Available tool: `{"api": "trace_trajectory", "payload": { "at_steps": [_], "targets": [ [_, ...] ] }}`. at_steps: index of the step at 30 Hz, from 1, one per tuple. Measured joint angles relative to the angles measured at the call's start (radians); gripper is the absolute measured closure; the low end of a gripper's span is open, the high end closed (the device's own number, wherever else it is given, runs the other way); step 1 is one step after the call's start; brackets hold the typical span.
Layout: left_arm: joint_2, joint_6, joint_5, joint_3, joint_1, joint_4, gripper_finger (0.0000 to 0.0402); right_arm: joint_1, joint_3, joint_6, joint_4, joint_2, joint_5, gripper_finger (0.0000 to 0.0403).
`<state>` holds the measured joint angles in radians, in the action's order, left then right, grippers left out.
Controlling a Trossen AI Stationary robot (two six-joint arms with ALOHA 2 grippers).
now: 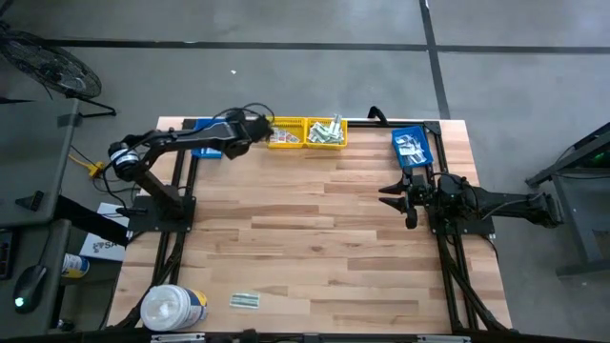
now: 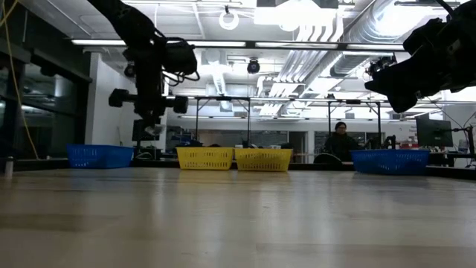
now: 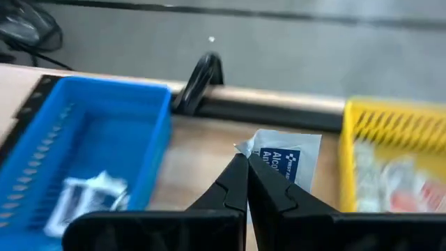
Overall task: Pick & Place First Aid Supplies
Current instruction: Put the blue alcohol pad into the left blue bin
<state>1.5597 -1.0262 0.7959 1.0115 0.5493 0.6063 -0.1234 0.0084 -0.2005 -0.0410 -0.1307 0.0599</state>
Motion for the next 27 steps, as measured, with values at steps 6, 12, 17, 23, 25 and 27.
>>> {"api": "trace_trajectory", "payload": {
  "at_steps": [6,12,17,23,25,27],
  "targets": [
    [0.009,-0.027,-0.004,0.0,0.096,-0.128,0.0401,0.0,0.0,0.0,0.0,0.0,0.0,0.0274],
    [0.009,-0.199,0.013,0.0,0.197,-0.133,0.0401,0.0,0.0,0.0,0.0,0.0,0.0,0.0274],
    [0.016,-0.295,0.051,0.0,0.225,-0.123,0.0401,0.0,0.0,0.0,0.0,0.0,0.0,0.0274],
    [0.041,-0.577,0.095,0.0,0.222,0.036,0.0401,0.0,0.0,0.0,0.0,0.0,0.0,0.0274],
    [0.051,-0.673,0.098,0.0,0.221,0.102,0.0401,0.0,0.0,0.0,0.0,0.0,0.0,0.0274],
    [0.058,-0.752,0.11,0.0,0.221,0.158,0.0401,0.0,0.0,0.0,0.0,0.0,0.0,0.0274]
  ]
}}
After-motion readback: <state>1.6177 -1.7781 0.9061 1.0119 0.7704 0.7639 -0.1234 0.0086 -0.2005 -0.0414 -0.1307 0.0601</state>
